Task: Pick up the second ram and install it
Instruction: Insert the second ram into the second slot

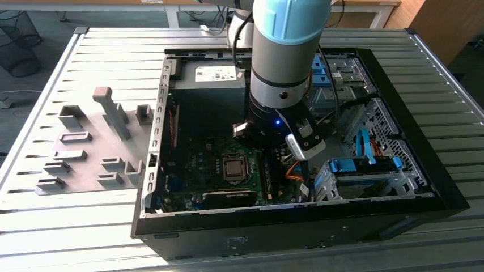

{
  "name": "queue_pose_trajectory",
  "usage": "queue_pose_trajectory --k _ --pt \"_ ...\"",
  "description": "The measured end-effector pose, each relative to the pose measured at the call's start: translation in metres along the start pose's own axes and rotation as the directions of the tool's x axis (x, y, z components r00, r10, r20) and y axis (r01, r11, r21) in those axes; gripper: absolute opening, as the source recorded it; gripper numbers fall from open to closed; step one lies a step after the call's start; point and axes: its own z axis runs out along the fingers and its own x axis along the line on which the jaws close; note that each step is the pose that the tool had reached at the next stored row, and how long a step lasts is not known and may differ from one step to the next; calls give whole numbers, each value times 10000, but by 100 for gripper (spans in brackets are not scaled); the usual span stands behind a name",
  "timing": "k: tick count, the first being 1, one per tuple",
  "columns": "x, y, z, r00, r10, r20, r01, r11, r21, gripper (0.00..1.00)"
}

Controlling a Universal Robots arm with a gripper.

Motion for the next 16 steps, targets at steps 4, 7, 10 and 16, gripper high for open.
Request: queue_pose_trajectory --k 4,7,10,16 --pt "-2 -3 9 10000 15 0 -15 10000 -12 14" --pt "-2 -3 12 10000 14 -1 -14 10000 -24 14" --pt "-3 1 14 10000 14 -11 -14 10000 -28 14" --pt "-5 5 20 10000 15 -17 -15 10000 -36 14"
